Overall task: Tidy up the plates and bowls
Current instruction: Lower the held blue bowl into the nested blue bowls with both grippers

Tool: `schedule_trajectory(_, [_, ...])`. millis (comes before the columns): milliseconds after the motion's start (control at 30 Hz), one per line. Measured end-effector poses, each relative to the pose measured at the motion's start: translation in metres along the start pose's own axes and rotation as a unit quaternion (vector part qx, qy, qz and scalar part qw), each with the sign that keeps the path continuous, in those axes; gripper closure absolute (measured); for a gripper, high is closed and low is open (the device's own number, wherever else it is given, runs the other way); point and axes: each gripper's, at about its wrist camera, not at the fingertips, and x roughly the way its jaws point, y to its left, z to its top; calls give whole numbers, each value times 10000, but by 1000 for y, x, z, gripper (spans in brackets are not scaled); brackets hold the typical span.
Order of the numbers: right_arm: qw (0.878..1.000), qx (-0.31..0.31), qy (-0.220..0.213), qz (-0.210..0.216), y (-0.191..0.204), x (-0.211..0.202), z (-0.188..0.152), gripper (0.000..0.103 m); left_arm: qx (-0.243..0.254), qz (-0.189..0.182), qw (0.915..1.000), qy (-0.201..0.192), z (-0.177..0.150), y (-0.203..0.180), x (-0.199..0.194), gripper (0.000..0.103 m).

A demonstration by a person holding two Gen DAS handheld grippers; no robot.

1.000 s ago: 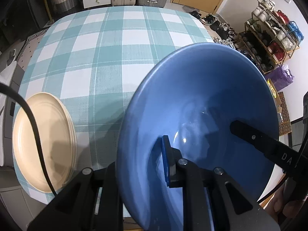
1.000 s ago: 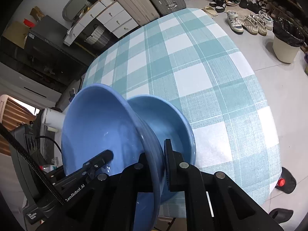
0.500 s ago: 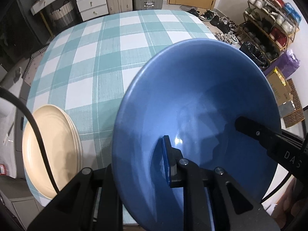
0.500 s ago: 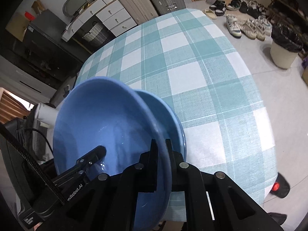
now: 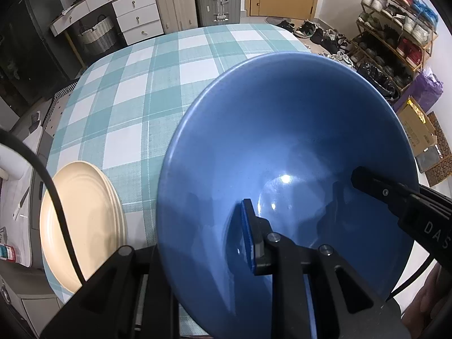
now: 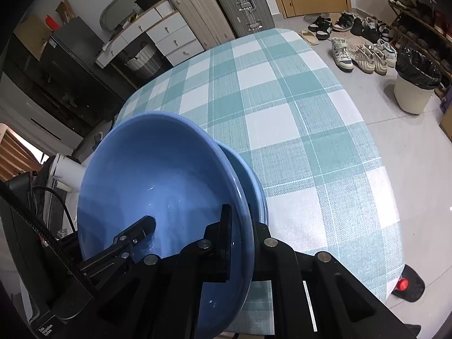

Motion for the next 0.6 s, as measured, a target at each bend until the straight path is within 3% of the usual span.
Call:
schedule_trajectory(267, [9996, -205, -161, -113, 6, -2, -6, 95, -207, 65, 9997, -66, -6, 0, -2, 81])
schedule_trajectory(600, [9988, -266, -328, -243, 3, -3, -11, 95, -182, 400, 9990, -106, -8, -13, -3, 79])
